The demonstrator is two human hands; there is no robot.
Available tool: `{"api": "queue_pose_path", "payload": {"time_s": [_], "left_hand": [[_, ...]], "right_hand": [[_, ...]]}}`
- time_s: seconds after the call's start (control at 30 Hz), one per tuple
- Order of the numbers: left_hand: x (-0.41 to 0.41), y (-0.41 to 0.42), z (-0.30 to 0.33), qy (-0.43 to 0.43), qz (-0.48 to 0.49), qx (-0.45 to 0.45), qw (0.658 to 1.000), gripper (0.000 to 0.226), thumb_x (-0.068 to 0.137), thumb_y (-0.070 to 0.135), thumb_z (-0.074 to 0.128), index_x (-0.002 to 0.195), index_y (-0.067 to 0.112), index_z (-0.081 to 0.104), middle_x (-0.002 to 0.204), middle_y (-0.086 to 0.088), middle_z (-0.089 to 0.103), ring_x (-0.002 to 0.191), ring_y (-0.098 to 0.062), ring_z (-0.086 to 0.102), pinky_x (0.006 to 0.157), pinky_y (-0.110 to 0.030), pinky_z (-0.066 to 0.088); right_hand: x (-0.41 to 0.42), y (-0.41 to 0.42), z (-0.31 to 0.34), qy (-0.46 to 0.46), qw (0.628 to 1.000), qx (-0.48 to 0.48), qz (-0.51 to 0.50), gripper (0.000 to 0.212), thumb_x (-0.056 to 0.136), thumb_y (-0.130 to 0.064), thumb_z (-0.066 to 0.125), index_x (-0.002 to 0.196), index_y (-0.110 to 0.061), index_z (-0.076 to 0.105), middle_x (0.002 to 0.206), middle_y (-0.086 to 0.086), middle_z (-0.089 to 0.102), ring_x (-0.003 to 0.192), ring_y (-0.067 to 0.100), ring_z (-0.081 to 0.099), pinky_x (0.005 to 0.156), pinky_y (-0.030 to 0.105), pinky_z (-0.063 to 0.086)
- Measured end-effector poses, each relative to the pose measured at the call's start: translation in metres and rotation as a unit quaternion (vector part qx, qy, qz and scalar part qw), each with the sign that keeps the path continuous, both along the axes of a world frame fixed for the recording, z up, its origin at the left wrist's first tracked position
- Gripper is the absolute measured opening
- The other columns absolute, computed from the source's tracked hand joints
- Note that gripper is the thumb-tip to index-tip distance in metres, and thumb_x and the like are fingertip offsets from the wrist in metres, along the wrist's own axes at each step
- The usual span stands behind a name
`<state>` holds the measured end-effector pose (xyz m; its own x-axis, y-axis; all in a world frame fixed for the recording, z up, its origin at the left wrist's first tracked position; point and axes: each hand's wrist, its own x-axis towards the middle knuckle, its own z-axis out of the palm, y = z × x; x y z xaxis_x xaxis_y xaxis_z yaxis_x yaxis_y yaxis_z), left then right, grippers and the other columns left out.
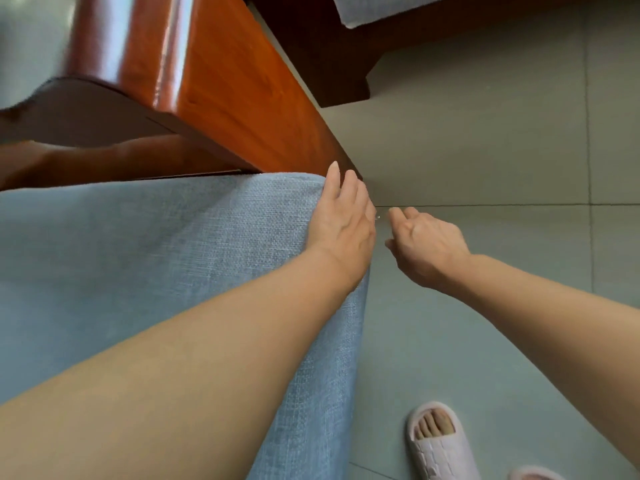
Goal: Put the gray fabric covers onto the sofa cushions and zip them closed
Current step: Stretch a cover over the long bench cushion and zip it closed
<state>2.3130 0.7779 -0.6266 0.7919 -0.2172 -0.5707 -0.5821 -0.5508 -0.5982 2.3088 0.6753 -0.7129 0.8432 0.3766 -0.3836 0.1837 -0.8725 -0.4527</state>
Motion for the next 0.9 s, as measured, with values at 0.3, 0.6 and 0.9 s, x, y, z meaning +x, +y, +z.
{"api": "queue_pose_path", "payload": {"time_s": [0.3, 0.6, 0.9], "left_hand": [[-0.047, 0.026, 0.064, -0.079, 0.365, -0.418, 0.828, 0.073, 0.089, 0.012, 0.048, 0.15, 0.017, 0.008, 0.158, -0.005, -0.007, 0.144, -0.022, 0.0, 0.112, -0.043, 0.025], [-0.132, 0.112, 0.069, -0.211, 0.667, -0.342, 0.628, 0.085, 0.091, 0.05, 0.05, 0.15, 0.025, -0.006, 0.158, -0.006, -0.01, 0.145, -0.025, -0.007, 0.108, -0.064, 0.013], [-0.126, 0.118, 0.061, -0.094, 0.709, -0.337, 0.613, 0.099, 0.084, 0.073, 0.034, 0.141, 0.027, -0.034, 0.141, -0.012, -0.048, 0.133, -0.036, -0.039, 0.102, -0.074, 0.003]], "right_hand": [[-0.013, 0.008, 0.106, -0.088, 0.993, 0.011, 0.074, 0.027, 0.088, -0.01, 0.051, 0.114, -0.01, 0.045, 0.114, 0.008, 0.041, 0.101, 0.03, 0.047, 0.062, 0.034, 0.039], [-0.007, 0.084, 0.166, -0.15, 0.916, 0.005, 0.371, 0.073, 0.086, -0.001, 0.048, 0.149, -0.024, 0.02, 0.157, 0.004, 0.009, 0.141, 0.025, 0.015, 0.109, 0.037, 0.024], [0.015, 0.159, 0.169, -0.085, 0.813, -0.173, 0.549, 0.112, 0.08, -0.033, 0.072, 0.147, -0.033, -0.017, 0.154, -0.002, -0.028, 0.144, 0.024, -0.015, 0.118, 0.04, 0.008]]}}
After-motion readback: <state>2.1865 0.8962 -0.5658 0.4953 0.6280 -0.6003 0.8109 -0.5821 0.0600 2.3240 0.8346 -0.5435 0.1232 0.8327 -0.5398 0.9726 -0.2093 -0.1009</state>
